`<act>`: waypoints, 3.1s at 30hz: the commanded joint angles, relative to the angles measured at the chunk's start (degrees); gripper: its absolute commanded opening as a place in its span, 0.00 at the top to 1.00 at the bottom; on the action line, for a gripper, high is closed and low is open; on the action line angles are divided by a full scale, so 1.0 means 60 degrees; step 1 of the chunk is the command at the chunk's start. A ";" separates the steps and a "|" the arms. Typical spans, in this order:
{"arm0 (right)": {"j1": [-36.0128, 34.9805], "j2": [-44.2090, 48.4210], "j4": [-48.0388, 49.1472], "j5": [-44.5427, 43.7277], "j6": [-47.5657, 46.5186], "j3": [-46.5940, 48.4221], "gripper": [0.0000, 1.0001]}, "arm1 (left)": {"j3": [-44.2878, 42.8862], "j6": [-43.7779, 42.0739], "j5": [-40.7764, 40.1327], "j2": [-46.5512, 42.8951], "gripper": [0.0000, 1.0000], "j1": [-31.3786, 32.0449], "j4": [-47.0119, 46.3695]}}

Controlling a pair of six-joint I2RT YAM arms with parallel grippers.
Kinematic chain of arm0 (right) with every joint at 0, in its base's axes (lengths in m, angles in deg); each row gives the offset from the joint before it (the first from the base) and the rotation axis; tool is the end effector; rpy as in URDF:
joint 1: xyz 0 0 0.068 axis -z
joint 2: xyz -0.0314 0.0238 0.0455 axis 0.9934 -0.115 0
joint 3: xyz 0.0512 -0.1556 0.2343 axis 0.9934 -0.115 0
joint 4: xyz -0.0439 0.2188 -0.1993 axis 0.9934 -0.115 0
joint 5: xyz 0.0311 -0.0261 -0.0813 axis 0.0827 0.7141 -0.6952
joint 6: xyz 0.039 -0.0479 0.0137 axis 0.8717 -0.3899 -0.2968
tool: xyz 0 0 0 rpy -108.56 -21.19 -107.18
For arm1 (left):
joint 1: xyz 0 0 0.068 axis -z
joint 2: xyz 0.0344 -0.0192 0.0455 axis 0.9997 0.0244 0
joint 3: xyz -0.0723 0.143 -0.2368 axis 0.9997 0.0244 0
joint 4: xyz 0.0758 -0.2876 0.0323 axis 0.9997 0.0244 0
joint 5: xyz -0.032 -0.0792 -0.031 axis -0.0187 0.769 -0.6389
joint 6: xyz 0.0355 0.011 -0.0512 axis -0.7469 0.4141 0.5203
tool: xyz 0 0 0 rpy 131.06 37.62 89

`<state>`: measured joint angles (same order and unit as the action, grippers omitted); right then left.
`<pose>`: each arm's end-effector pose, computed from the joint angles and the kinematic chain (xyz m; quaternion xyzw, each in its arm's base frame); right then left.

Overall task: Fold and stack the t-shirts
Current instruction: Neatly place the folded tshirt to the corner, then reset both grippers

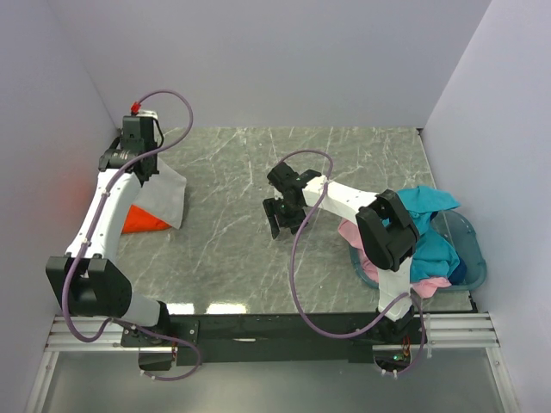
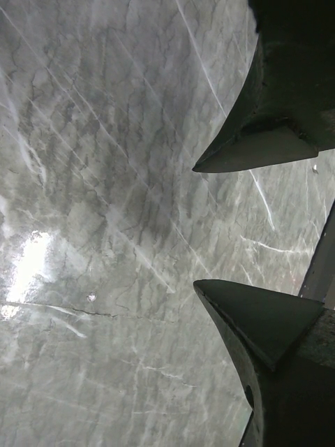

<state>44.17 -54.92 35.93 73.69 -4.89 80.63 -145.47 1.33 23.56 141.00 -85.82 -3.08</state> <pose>0.3372 0.2842 0.1660 -0.1787 0.9695 0.1356 0.0987 0.3569 0.0023 0.3630 -0.0496 0.8988 0.1851 0.3943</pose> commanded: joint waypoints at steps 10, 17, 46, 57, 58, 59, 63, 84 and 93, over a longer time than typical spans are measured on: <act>0.0018 0.0324 0.0213 0.0221 -0.0131 -0.0057 0.31 | -0.0557 -0.0194 0.0142 -0.0233 1.00 -0.0435 -0.0313; 0.0004 0.0294 0.0271 0.0338 -0.0102 -0.0071 0.31 | -0.0952 -0.0208 0.0274 -0.0189 1.00 -0.0713 -0.0298; -0.0172 0.0880 0.0623 0.0470 0.0206 -0.0979 0.31 | -0.0703 -0.0003 0.1563 0.1582 1.00 -0.2572 -0.1089; -0.0216 0.0851 0.0550 0.0529 0.0060 -0.1024 0.31 | -0.1026 -0.0047 0.1373 0.2637 1.00 -0.3613 -0.1148; -0.0216 0.0822 0.0506 0.0529 0.0030 -0.0994 0.31 | -0.1055 -0.0047 0.1416 0.2696 1.00 -0.3730 -0.1133; -0.0216 0.0807 0.0491 0.0514 0.0016 -0.0965 0.31 | -0.1142 0.0011 0.1474 0.2755 1.00 -0.3789 -0.1104; -0.0230 0.0690 0.0374 0.0514 -0.0072 -0.0848 0.31 | -0.1245 0.0099 0.1417 0.3106 1.00 -0.3921 -0.0987; -0.0231 0.1640 0.0666 0.0163 0.0088 -0.1154 0.30 | -0.1686 0.2018 0.1006 0.2290 0.16 -0.3163 -0.0546; -0.0201 0.3688 0.1867 -0.1330 0.0923 -0.2560 0.30 | 0.0890 0.3672 0.2090 -0.0010 0.15 -0.0175 -0.2669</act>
<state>43.15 -38.98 42.44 71.09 -2.31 67.17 -144.27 18.47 33.29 145.88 -92.09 -12.21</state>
